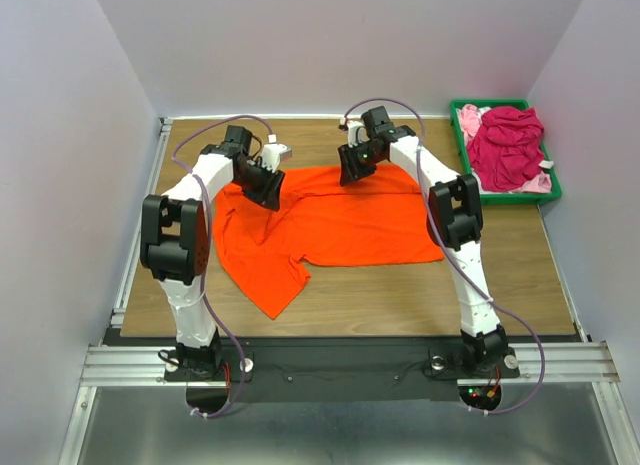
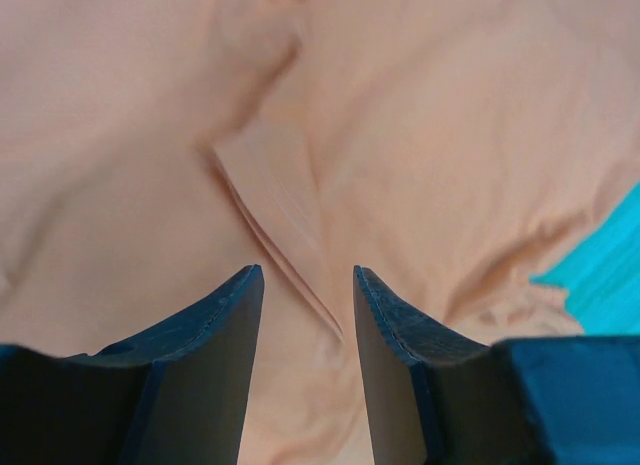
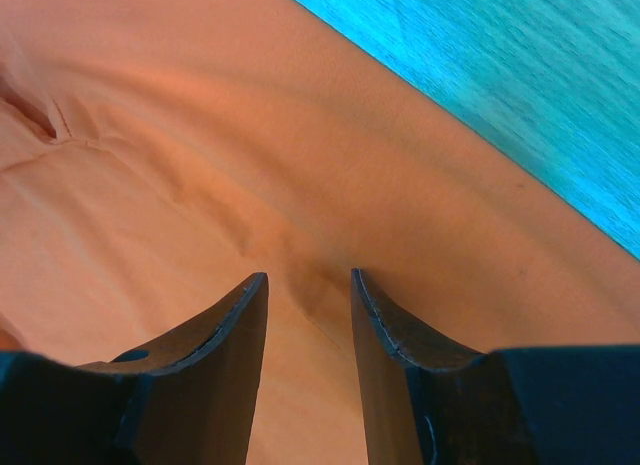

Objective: Fold and stack the t-shirts
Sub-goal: Fold the tshirt

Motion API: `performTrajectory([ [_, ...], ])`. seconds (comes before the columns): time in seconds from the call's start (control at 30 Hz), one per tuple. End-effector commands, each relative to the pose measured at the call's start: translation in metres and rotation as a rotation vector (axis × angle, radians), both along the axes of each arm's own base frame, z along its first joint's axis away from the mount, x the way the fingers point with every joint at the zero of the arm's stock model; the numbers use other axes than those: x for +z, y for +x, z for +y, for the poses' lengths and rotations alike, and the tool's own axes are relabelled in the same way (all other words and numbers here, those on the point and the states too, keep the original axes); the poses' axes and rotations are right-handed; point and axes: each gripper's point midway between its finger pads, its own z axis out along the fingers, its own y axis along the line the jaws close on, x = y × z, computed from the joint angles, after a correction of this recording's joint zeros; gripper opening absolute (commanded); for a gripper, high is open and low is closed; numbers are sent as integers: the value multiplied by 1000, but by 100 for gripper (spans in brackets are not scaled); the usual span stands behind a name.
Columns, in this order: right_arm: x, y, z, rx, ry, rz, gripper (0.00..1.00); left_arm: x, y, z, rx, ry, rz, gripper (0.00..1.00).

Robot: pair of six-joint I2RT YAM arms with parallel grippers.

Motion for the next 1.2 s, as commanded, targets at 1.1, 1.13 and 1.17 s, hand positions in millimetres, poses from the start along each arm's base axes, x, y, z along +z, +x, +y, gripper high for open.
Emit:
performTrajectory([
  [1.1, 48, 1, -85, -106, -55, -87, 43, 21, -25, -62, -249, -89, -40, 48],
  [1.13, 48, 0, -88, -104, -62, -89, 43, 23, -26, -60, -245, -91, -43, 48],
  [1.17, 51, -4, -91, -105, -72, -90, 41, 29, -24, -56, -232, -100, -58, 48],
])
